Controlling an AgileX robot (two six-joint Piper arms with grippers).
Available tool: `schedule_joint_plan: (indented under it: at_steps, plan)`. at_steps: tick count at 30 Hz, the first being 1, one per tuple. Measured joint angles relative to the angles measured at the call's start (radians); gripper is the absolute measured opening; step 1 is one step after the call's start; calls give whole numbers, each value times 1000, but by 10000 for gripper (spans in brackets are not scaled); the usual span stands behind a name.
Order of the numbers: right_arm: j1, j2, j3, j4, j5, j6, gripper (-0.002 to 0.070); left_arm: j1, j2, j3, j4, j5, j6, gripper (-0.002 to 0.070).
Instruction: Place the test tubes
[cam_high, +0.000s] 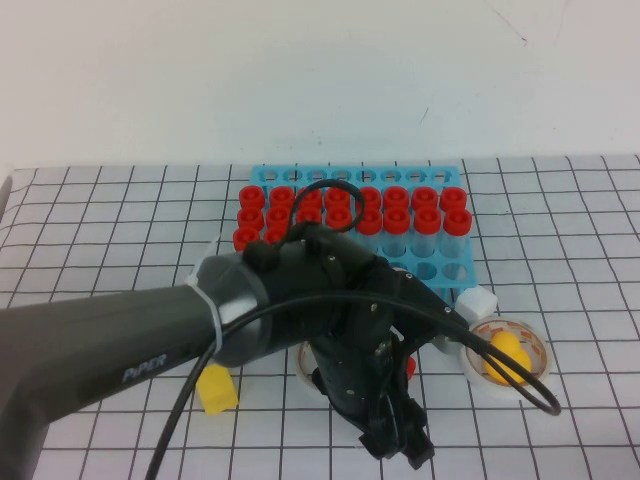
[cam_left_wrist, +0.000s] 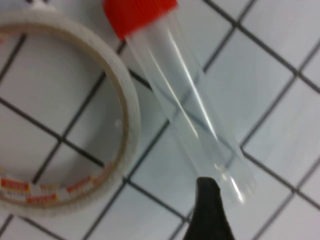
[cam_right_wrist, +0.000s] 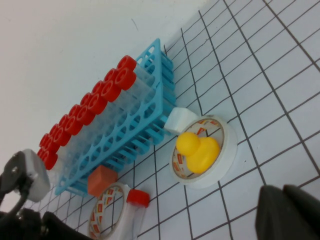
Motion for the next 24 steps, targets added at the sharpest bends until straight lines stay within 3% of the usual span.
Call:
schedule_joint_plan:
  at_steps: [21,24]
  plan:
    - [0,0,0,0,0,-9,-1,0,112,-2,53,-87,-63,431]
    - [0,0,0,0,0,-11,-1,0,115,-5,80,-89,-105,388]
